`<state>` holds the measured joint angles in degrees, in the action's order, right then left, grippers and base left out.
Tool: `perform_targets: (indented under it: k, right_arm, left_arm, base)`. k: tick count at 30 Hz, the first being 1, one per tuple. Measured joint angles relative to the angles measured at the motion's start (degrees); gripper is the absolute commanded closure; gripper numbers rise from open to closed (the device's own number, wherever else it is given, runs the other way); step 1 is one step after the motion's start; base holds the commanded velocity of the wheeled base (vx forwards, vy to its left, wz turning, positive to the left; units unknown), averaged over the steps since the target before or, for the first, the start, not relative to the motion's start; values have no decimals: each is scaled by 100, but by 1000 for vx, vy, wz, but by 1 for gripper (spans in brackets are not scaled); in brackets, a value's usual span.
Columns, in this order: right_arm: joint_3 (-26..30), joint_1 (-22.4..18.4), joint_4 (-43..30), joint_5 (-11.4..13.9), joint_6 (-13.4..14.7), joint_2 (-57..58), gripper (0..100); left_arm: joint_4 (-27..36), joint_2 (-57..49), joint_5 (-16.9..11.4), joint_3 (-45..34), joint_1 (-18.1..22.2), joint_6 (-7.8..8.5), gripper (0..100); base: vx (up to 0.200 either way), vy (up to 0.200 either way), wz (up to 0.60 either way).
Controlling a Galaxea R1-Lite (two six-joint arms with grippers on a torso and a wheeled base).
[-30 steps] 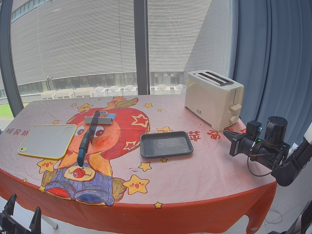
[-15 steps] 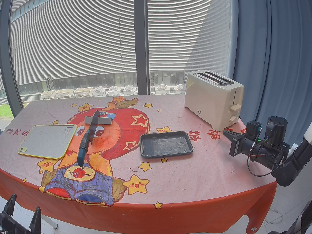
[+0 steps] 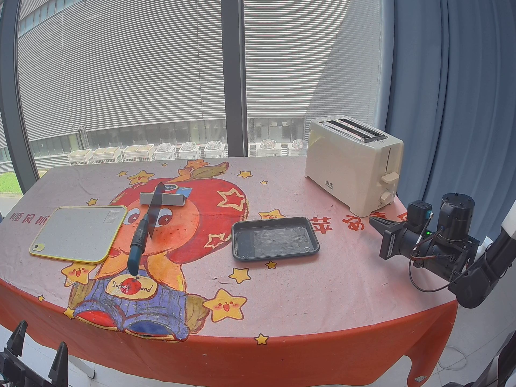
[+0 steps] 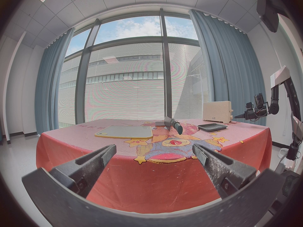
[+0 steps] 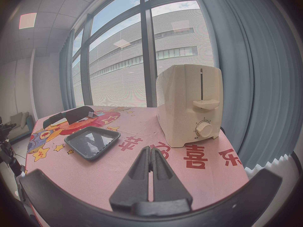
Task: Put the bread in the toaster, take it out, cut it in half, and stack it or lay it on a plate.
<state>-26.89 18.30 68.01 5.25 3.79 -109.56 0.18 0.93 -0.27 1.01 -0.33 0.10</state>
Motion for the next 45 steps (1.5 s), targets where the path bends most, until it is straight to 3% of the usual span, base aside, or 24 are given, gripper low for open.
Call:
perform_targets:
  k: [27, 40, 45]
  right_arm:
    - [-130, -297, -55, 27, 77, -210, 100]
    - [-201, -402, -55, 130, 111, -229, 100]
    - [-199, -435, -52, 336, 178, -233, 100]
  left_arm:
    - [0, 0, 0, 0, 0, 0, 0]
    - [0, 0, 0, 0, 0, 0, 0]
    - [0, 0, 0, 0, -5, 0, 0]
  base:
    - [0, 0, 0]
    - [0, 0, 0]
    - [0, 0, 0]
